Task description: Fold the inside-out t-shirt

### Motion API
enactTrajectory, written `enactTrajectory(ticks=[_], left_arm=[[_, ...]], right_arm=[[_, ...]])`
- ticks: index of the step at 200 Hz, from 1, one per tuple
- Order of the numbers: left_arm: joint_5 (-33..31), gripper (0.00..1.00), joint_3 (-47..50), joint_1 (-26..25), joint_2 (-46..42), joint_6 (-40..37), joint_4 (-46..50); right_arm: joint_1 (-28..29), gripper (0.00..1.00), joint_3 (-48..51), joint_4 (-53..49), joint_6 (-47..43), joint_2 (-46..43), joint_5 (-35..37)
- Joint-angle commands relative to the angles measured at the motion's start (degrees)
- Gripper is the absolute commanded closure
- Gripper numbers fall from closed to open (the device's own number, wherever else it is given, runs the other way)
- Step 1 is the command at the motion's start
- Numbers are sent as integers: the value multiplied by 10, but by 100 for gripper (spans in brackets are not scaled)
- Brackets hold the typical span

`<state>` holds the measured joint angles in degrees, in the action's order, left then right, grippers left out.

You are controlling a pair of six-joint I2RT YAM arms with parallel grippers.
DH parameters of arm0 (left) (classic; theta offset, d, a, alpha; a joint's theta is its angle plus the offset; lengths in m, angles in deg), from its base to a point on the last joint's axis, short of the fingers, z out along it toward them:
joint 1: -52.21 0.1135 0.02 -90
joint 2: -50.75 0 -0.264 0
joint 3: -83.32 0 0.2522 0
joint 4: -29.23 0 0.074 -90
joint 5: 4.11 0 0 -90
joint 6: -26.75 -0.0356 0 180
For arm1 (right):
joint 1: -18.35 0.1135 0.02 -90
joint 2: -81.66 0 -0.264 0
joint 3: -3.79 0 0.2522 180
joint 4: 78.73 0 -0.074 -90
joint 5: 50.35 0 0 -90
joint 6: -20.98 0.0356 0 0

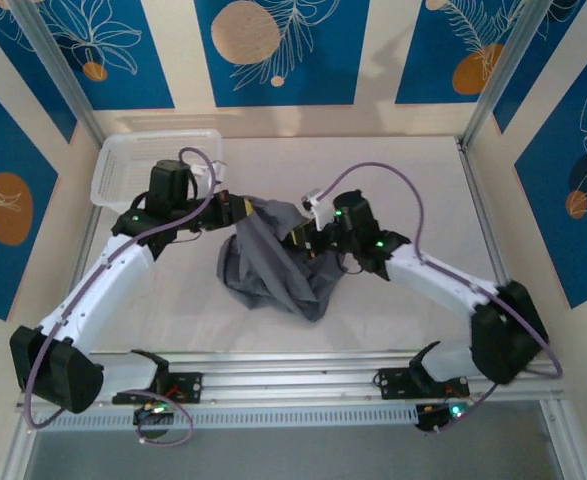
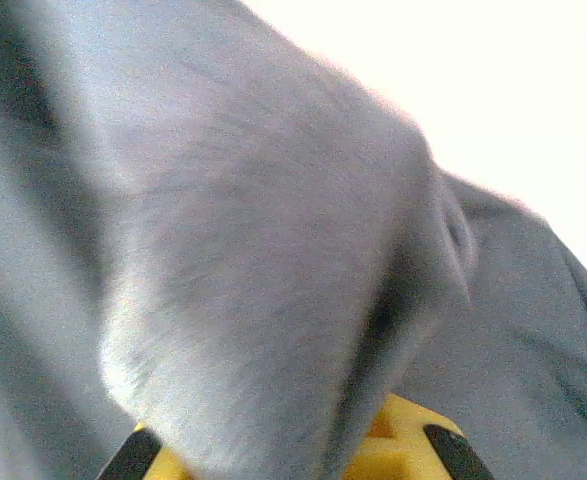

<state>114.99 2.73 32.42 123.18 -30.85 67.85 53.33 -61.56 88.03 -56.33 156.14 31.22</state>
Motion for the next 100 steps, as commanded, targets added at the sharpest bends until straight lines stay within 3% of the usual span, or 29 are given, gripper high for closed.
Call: enactTrajectory(ticks=[1,11,23,46,58,76,100], left_arm=[[-129,100,11,23,58,-99,41],[-125,100,23,25,83,-102,8],[-130,100,31,24,105,-93,-22],[-154,54,25,25,110,-98,-27],[-173,42,23,26,84,-109,-11],[-206,36,31,25,19,-111,15],[-152,37,87,-21,-68,-64,-26]], right_arm=[[-52,100,10,15,82,-106,-238],[-83,100,13,27,125,-125,-311],[-105,100,12,37,159,-140,-349],[-124,100,2,30,183,-142,-334],[-130,100,-4,23,191,-133,-320],[-136,100,-15,9,194,-113,-292],[-141,100,-25,3,203,-88,-271]])
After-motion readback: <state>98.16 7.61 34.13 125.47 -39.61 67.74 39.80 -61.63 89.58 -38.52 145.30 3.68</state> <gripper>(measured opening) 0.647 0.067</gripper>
